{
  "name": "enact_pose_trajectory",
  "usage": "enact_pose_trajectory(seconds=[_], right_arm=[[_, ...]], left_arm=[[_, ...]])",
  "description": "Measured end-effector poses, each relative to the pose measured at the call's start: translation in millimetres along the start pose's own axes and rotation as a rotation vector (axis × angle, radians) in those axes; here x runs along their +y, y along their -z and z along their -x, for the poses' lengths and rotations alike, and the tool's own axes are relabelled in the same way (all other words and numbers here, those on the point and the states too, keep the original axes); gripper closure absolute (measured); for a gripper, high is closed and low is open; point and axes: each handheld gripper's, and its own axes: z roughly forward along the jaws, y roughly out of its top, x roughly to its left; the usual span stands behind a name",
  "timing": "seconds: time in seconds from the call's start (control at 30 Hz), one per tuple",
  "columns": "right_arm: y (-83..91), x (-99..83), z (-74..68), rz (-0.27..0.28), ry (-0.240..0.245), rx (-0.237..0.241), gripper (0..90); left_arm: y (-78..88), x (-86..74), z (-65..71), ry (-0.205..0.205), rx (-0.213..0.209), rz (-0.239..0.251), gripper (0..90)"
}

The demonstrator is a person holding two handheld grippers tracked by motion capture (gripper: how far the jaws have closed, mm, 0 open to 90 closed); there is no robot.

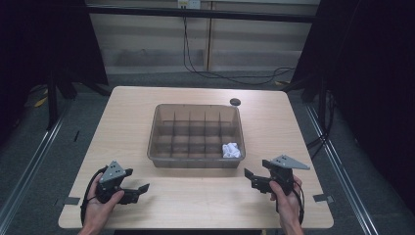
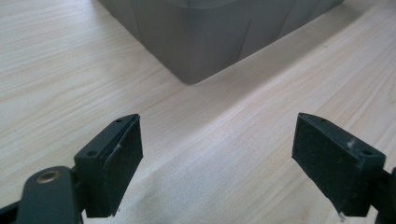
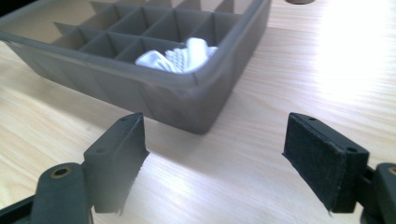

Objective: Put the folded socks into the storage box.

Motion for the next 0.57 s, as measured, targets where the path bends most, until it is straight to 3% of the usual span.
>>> enact_pose_trajectory(seconds=[0.1,0.37,0.57], right_arm=[[4.4,-10.2,-0.2,0.022,-0.011,-0.02,20.3],[3.1,-37.9,3.9,0.019,-0.012,-0.07,20.0],[1.2,-45.3,10.3,0.02,-0.059,-0.117,20.4]], left_arm=[[-0.7,-0.8,1.2,-0.005,0.007,-0.002,16.0],[-2.8,-2.0,0.6,-0.012,0.017,-0.001,16.0],[-5.2,-3.0,-2.2,-0.007,0.027,-0.003,15.9]])
